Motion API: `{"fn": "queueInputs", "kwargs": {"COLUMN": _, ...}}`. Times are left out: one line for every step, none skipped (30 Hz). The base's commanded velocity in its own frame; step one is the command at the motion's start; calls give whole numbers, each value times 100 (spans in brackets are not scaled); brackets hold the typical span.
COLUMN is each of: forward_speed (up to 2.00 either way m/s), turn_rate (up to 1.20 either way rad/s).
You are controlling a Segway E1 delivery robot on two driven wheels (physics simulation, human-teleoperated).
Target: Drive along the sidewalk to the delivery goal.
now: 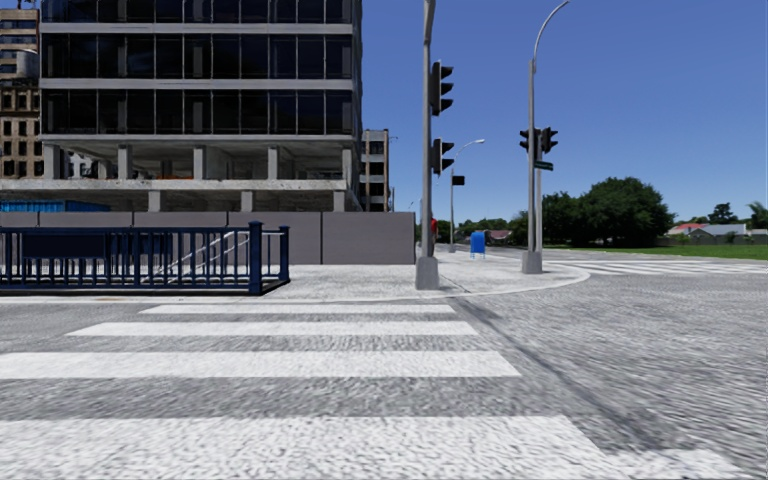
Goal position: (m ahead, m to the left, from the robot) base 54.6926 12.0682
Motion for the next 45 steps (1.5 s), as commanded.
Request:
{"fn": "queueInputs", "kwargs": {"forward_speed": 200, "turn_rate": 0}}
{"fn": "queueInputs", "kwargs": {"forward_speed": 200, "turn_rate": 0}}
{"fn": "queueInputs", "kwargs": {"forward_speed": 200, "turn_rate": 0}}
{"fn": "queueInputs", "kwargs": {"forward_speed": 200, "turn_rate": 0}}
{"fn": "queueInputs", "kwargs": {"forward_speed": 200, "turn_rate": 0}}
{"fn": "queueInputs", "kwargs": {"forward_speed": 200, "turn_rate": 0}}
{"fn": "queueInputs", "kwargs": {"forward_speed": 200, "turn_rate": 0}}
{"fn": "queueInputs", "kwargs": {"forward_speed": 200, "turn_rate": 0}}
{"fn": "queueInputs", "kwargs": {"forward_speed": 200, "turn_rate": 0}}
{"fn": "queueInputs", "kwargs": {"forward_speed": 200, "turn_rate": 0}}
{"fn": "queueInputs", "kwargs": {"forward_speed": 200, "turn_rate": 0}}
{"fn": "queueInputs", "kwargs": {"forward_speed": 200, "turn_rate": 0}}
{"fn": "queueInputs", "kwargs": {"forward_speed": 200, "turn_rate": 0}}
{"fn": "queueInputs", "kwargs": {"forward_speed": 200, "turn_rate": 10}}
{"fn": "queueInputs", "kwargs": {"forward_speed": 200, "turn_rate": 55}}
{"fn": "queueInputs", "kwargs": {"forward_speed": 200, "turn_rate": 55}}
{"fn": "queueInputs", "kwargs": {"forward_speed": 200, "turn_rate": 65}}
{"fn": "queueInputs", "kwargs": {"forward_speed": 200, "turn_rate": 68}}
{"fn": "queueInputs", "kwargs": {"forward_speed": 200, "turn_rate": 64}}
{"fn": "queueInputs", "kwargs": {"forward_speed": 200, "turn_rate": 14}}
{"fn": "queueInputs", "kwargs": {"forward_speed": 200, "turn_rate": 14}}
{"fn": "queueInputs", "kwargs": {"forward_speed": 200, "turn_rate": 3}}
{"fn": "queueInputs", "kwargs": {"forward_speed": 200, "turn_rate": 0}}
{"fn": "queueInputs", "kwargs": {"forward_speed": 200, "turn_rate": 0}}
{"fn": "queueInputs", "kwargs": {"forward_speed": 200, "turn_rate": 0}}
{"fn": "queueInputs", "kwargs": {"forward_speed": 200, "turn_rate": 0}}
{"fn": "queueInputs", "kwargs": {"forward_speed": 200, "turn_rate": 0}}
{"fn": "queueInputs", "kwargs": {"forward_speed": 200, "turn_rate": 0}}
{"fn": "queueInputs", "kwargs": {"forward_speed": 200, "turn_rate": 0}}
{"fn": "queueInputs", "kwargs": {"forward_speed": 200, "turn_rate": 0}}
{"fn": "queueInputs", "kwargs": {"forward_speed": 200, "turn_rate": 0}}
{"fn": "queueInputs", "kwargs": {"forward_speed": 200, "turn_rate": 0}}
{"fn": "queueInputs", "kwargs": {"forward_speed": 200, "turn_rate": 0}}
{"fn": "queueInputs", "kwargs": {"forward_speed": 200, "turn_rate": 0}}
{"fn": "queueInputs", "kwargs": {"forward_speed": 200, "turn_rate": 0}}
{"fn": "queueInputs", "kwargs": {"forward_speed": 200, "turn_rate": 0}}
{"fn": "queueInputs", "kwargs": {"forward_speed": 200, "turn_rate": 0}}
{"fn": "queueInputs", "kwargs": {"forward_speed": 200, "turn_rate": 0}}
{"fn": "queueInputs", "kwargs": {"forward_speed": 200, "turn_rate": 0}}
{"fn": "queueInputs", "kwargs": {"forward_speed": 200, "turn_rate": 0}}
{"fn": "queueInputs", "kwargs": {"forward_speed": 200, "turn_rate": 0}}
{"fn": "queueInputs", "kwargs": {"forward_speed": 200, "turn_rate": 0}}
{"fn": "queueInputs", "kwargs": {"forward_speed": 200, "turn_rate": 0}}
{"fn": "queueInputs", "kwargs": {"forward_speed": 200, "turn_rate": 0}}
{"fn": "queueInputs", "kwargs": {"forward_speed": 200, "turn_rate": 0}}
